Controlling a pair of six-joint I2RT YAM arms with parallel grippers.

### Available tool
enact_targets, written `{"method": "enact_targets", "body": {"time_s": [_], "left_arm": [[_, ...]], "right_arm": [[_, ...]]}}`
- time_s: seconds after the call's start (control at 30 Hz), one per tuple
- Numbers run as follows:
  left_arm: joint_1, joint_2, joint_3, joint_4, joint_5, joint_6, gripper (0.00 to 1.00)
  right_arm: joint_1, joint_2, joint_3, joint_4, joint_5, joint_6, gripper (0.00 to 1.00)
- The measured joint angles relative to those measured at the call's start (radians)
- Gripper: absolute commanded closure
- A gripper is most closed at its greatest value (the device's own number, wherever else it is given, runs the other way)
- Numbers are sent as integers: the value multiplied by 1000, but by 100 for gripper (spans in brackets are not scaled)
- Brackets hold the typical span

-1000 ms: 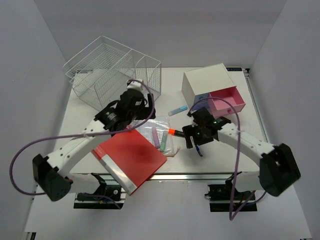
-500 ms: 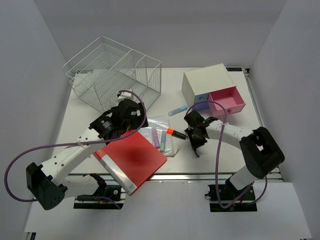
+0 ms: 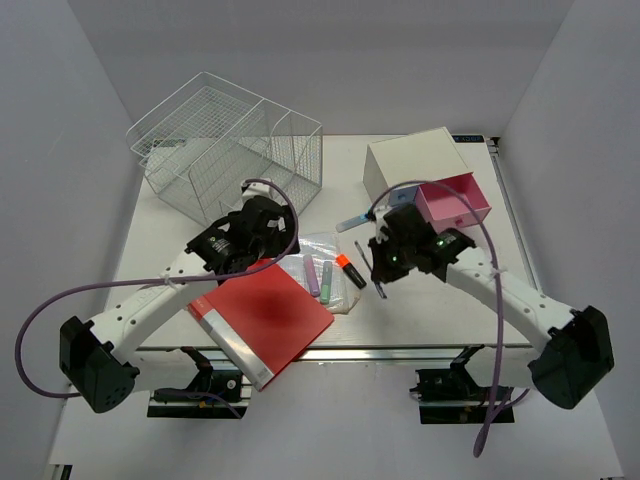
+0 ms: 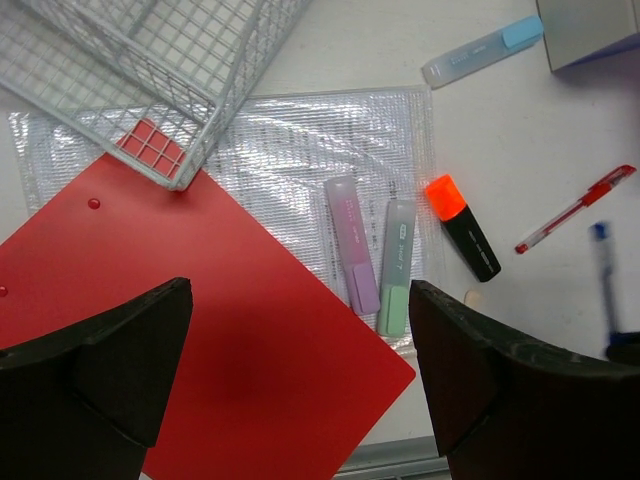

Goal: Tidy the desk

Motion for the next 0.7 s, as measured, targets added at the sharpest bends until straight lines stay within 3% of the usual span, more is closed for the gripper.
{"method": "enact_targets", "body": {"time_s": [0.13,0.27,0.37,0.63,0.7], "left_arm": [[0,37,8,40,45,57,2],[1,121,40,92,96,130,2],[1,188,69,128,135,179,2],[1,320,153,218,282,339,2],[2,356,179,241,323,386,2]], "right_arm": [[-92,-13,216,-19,52,-27,100],[-332,35,369,-11,109,27,100],[-478,67,391,11,204,137,100],[-564,167,390,50,315,406,99],[-573,205,390,56,323,454,91]]}}
